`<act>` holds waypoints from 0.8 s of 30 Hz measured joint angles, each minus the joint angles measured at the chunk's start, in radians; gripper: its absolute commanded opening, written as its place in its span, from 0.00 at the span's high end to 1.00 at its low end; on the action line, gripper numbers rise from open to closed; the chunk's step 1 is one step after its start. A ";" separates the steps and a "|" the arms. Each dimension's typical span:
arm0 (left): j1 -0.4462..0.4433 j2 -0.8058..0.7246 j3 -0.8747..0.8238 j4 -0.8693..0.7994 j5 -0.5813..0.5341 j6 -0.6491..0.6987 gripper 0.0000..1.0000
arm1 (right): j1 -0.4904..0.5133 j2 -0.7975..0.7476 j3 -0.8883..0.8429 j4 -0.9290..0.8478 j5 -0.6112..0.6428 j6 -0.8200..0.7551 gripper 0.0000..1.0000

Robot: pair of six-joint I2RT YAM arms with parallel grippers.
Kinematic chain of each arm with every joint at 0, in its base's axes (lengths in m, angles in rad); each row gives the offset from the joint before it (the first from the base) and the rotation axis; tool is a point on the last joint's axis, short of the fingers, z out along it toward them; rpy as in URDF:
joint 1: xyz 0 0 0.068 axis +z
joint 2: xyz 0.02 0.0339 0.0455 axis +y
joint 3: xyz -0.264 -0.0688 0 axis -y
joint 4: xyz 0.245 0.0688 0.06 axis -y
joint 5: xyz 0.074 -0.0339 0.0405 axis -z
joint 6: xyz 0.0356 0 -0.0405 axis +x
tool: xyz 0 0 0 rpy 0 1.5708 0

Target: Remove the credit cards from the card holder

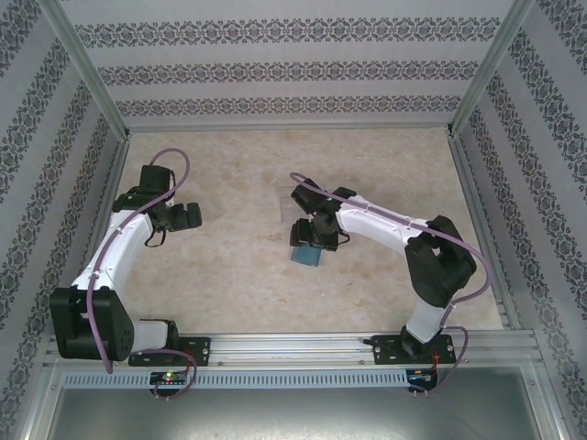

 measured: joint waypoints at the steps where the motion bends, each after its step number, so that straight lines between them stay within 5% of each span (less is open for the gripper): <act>1: 0.000 0.002 0.000 0.000 -0.001 0.000 0.00 | 0.000 0.012 0.019 -0.011 -0.001 -0.022 0.31; 24: 0.000 0.027 0.000 0.000 -0.026 0.004 0.00 | 0.046 0.269 0.170 -0.056 -0.100 -0.149 0.28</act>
